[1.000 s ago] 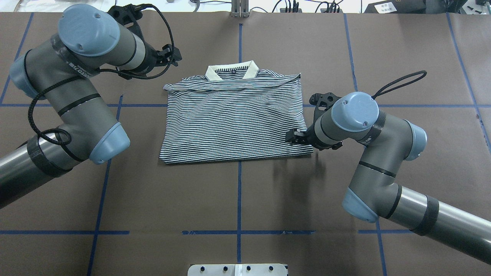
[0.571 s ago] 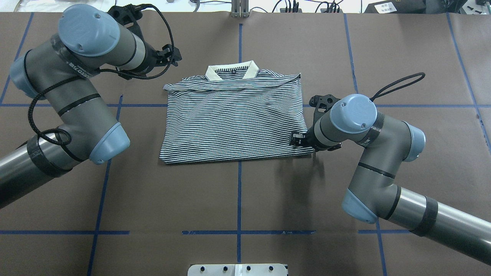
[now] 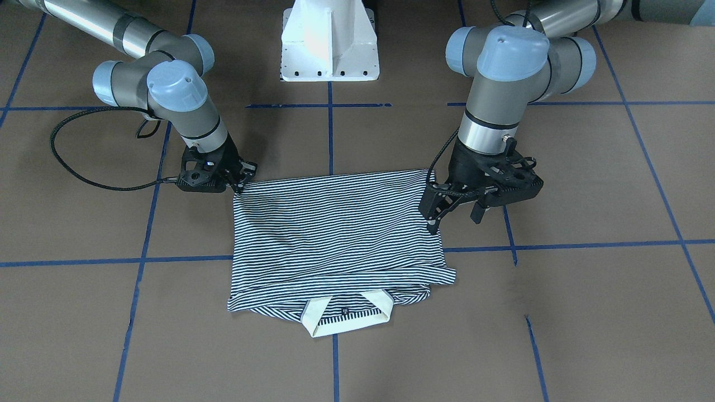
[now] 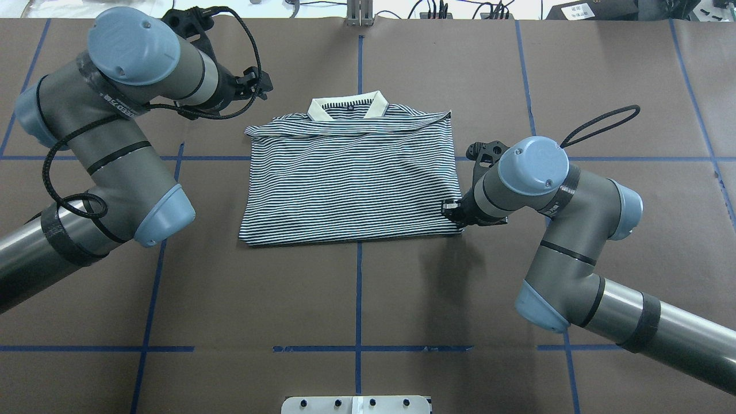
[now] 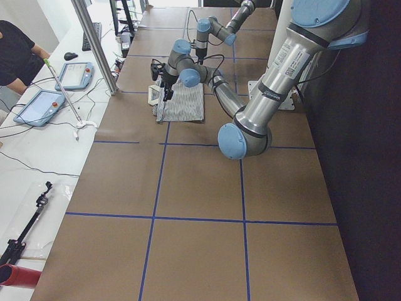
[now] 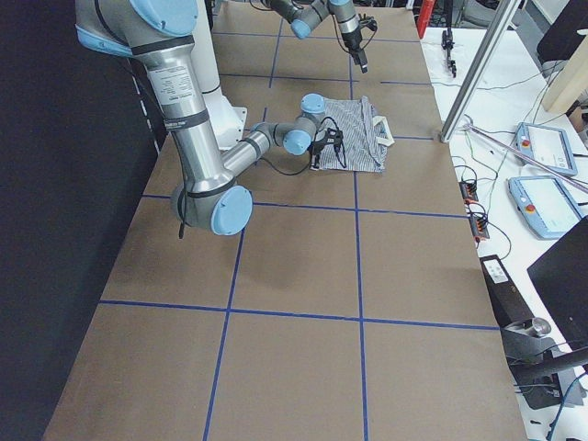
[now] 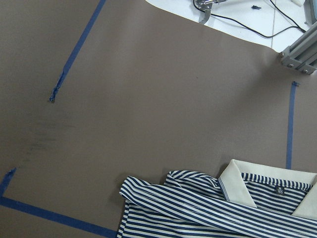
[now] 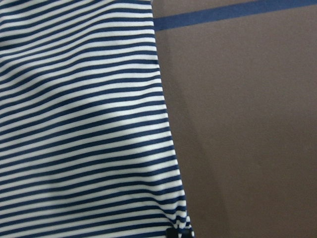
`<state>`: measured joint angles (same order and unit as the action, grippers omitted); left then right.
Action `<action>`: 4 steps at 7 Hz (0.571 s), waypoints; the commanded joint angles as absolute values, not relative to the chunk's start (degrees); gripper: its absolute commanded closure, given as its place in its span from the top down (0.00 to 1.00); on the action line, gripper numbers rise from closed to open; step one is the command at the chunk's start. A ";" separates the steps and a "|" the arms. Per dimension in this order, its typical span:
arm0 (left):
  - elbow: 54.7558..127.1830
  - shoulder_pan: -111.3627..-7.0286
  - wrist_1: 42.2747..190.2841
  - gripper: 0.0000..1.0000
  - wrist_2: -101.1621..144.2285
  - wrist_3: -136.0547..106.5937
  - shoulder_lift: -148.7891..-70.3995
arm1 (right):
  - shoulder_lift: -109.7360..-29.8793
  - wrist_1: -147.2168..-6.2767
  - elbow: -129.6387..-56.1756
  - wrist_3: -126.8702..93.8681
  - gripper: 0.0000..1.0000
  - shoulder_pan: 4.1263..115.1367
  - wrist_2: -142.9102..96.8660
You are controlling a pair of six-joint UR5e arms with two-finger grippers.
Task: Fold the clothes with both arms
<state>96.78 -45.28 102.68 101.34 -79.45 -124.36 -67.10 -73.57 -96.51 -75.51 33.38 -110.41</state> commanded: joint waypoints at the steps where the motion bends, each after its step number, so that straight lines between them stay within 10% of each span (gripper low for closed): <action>1: 97.29 -45.26 102.66 1.00 101.25 -79.45 -124.37 | -70.55 -78.71 -102.78 -75.50 0.00 33.66 -112.32; 4: 98.35 -44.91 102.66 1.00 101.16 -79.54 -124.37 | -80.66 -91.46 -120.19 -82.21 0.00 24.12 -114.85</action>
